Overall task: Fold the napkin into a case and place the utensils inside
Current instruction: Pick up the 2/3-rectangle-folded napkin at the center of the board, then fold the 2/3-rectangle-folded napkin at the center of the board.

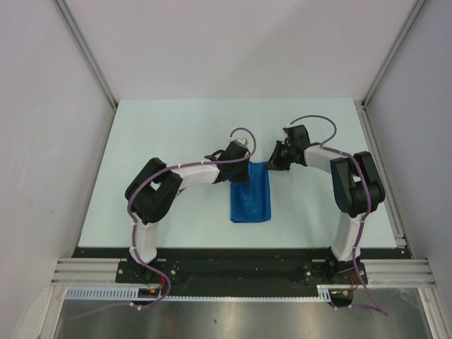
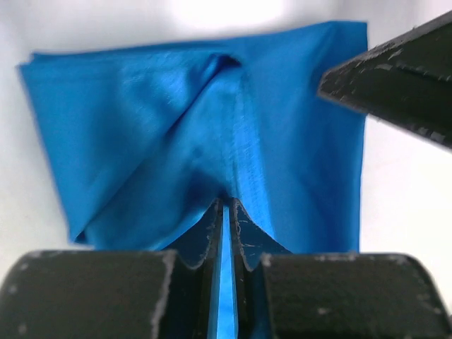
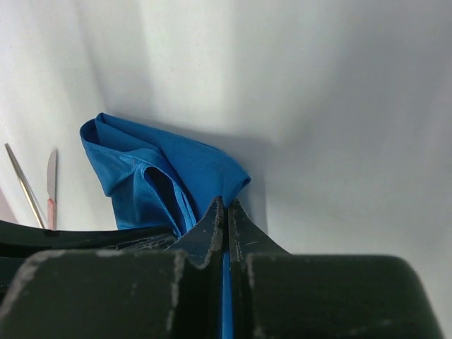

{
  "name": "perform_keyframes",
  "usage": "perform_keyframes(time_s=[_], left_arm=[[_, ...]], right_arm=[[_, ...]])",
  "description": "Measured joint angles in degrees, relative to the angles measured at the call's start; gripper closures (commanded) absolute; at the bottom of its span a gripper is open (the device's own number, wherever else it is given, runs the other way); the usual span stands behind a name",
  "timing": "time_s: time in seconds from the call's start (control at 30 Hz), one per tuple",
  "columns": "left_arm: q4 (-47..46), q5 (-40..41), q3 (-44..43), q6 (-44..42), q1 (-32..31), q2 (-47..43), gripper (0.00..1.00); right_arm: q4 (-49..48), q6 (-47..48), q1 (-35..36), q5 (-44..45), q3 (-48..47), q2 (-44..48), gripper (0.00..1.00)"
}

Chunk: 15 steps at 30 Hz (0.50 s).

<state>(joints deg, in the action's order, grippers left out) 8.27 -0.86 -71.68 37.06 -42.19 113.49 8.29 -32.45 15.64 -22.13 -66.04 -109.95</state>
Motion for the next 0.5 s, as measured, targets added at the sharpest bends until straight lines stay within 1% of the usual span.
perform_keyframes(time_s=[0.27, 0.4, 0.43, 0.5], left_arm=[[-2.43, -1.31, -0.11, 0.42, 0.02, 1.01, 0.90], [-3.93, -1.99, 0.48, 0.42, 0.07, 1.07, 0.90], [-4.79, -2.47, 0.87, 0.42, 0.09, 1.07, 0.89], [-4.96, -2.60, 0.94, 0.39, 0.09, 1.05, 0.89]], right_arm=[[4.94, -0.66, 4.61, 4.61, -4.17, 0.85, 1.00], [5.16, -3.69, 6.27, 5.31, -4.35, 1.05, 1.00], [5.01, -6.56, 7.08, 5.25, -4.33, 1.05, 1.00], [4.66, -7.76, 7.39, 5.25, -4.17, 1.05, 1.00]])
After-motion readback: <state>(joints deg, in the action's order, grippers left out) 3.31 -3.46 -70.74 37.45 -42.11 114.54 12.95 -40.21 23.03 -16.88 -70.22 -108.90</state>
